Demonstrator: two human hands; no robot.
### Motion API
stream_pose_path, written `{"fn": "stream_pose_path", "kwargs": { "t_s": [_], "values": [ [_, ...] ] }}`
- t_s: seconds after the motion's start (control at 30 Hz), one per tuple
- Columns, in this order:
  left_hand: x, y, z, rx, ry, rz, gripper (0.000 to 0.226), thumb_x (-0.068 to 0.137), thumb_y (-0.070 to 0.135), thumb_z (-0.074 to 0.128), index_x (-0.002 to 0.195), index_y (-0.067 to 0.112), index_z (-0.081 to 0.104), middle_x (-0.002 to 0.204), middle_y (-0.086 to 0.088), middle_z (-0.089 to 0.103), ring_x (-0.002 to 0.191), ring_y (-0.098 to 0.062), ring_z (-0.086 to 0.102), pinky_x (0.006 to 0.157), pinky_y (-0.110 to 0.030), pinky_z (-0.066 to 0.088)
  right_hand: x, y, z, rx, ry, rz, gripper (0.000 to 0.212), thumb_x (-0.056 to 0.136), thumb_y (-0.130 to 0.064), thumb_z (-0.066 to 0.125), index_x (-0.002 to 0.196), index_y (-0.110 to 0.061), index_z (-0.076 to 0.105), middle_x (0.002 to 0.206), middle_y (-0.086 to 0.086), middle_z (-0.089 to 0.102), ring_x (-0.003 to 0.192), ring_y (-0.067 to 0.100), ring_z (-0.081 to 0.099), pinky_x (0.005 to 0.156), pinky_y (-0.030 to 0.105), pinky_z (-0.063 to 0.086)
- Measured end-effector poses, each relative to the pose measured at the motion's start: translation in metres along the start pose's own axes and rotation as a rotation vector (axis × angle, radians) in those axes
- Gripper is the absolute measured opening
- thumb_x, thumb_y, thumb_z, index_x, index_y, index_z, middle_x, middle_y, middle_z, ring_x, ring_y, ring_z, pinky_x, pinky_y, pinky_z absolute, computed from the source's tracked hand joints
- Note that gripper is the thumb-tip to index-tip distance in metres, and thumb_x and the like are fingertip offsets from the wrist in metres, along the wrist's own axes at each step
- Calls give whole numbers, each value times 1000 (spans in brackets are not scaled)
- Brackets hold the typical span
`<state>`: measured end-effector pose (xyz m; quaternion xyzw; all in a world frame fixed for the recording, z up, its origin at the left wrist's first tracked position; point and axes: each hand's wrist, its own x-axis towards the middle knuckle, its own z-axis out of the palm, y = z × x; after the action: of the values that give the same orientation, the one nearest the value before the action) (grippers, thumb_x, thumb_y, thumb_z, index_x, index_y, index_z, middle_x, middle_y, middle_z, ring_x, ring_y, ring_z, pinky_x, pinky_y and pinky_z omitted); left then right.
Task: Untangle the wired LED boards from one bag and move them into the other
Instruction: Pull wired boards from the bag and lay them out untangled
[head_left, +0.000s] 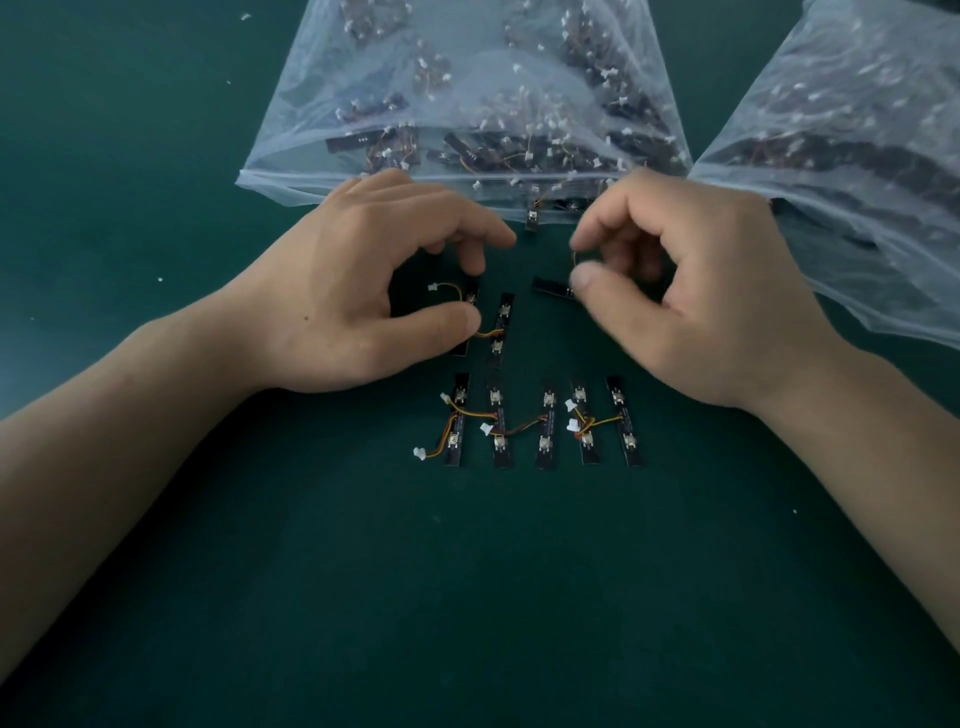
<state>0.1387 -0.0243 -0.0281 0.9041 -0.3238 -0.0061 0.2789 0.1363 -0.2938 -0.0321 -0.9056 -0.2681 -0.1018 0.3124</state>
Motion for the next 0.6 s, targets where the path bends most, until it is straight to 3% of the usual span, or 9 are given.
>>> {"fn": "stream_pose_path", "kwargs": {
  "t_s": [0.1,0.33,0.43,0.53,0.6],
  "values": [
    [0,0,-1,1,-3,5,52,89,46,58,135,22,64,109,15,65,103,-18,55,98,-36,42,0,-3,-2,-139,-104,-3,19,86,-44,68,96,-28,67,81,-14,58,72,8,52,64,37,51],
    [0,-1,-1,-5,-3,8,51,90,46,58,133,22,65,110,13,66,103,-20,55,99,-38,43,1,-2,2,-125,-79,-43,11,96,-29,65,93,-21,71,88,-11,62,80,11,57,68,42,52],
    [0,-1,-1,-7,-5,10,50,90,45,58,134,22,65,110,14,65,103,-19,56,100,-37,42,0,2,2,-8,51,-69,11,102,-19,62,106,-14,71,87,-8,66,78,11,60,71,33,51],
    [0,-1,-1,-3,-7,12,50,90,46,58,134,22,65,110,13,66,103,-19,55,100,-36,42,-1,5,-2,153,99,-46,33,105,-10,57,138,-18,58,85,-5,65,76,10,59,74,19,45],
    [0,-1,-1,-3,-7,10,50,90,46,58,134,22,65,110,13,66,104,-18,55,100,-35,41,0,7,-2,156,67,-58,32,106,-7,55,134,-18,65,84,-11,63,78,5,61,76,15,42]
  ]
}}
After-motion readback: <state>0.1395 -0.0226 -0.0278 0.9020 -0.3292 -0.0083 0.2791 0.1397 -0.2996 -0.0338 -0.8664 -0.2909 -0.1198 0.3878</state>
